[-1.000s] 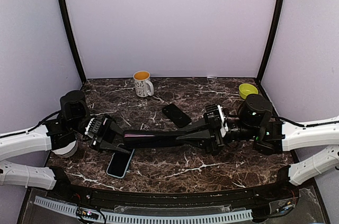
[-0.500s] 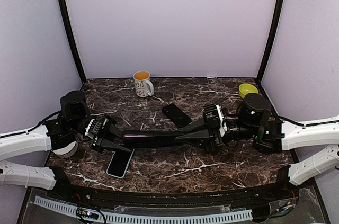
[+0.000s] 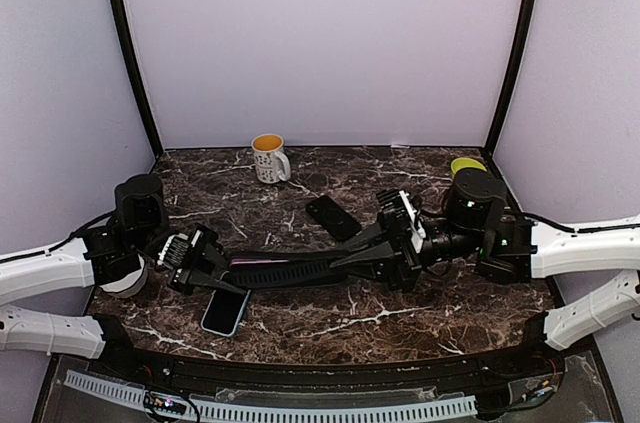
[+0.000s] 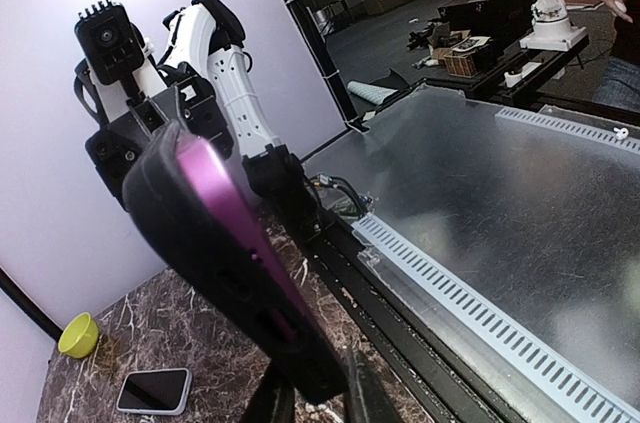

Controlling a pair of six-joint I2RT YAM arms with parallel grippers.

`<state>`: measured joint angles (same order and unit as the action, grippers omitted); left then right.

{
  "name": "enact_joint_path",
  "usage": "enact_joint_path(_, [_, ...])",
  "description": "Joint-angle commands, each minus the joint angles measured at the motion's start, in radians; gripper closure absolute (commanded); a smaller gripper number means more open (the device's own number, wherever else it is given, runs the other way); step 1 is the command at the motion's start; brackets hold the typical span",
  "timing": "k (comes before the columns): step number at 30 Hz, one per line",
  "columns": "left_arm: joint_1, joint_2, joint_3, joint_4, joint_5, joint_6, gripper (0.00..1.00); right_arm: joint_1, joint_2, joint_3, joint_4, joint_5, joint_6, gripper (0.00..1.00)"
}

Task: Take the phone out of the phone case
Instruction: Remove the phone from the bottom left corner of the phone case.

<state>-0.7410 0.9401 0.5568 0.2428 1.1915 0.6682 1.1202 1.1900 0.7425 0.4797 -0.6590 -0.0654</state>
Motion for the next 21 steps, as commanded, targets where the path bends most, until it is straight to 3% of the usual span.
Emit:
enact_joint_path(1, [-0.012, -0.012, 0.038, -0.054, 0.018, 0.039, 0.83, 0.005, -0.006, 0.055, -0.027, -0.109, 0.015, 1.0])
enact_joint_path(14, [-0.013, -0.004, 0.041, -0.084, -0.005, 0.073, 0.84, 0.007, 0.065, 0.13, -0.185, -0.203, -0.017, 1.0])
enact_joint_path(21, [-0.021, -0.02, 0.04, -0.104, -0.041, 0.123, 0.88, 0.006, 0.065, 0.155, -0.246, -0.181, -0.033, 1.0])
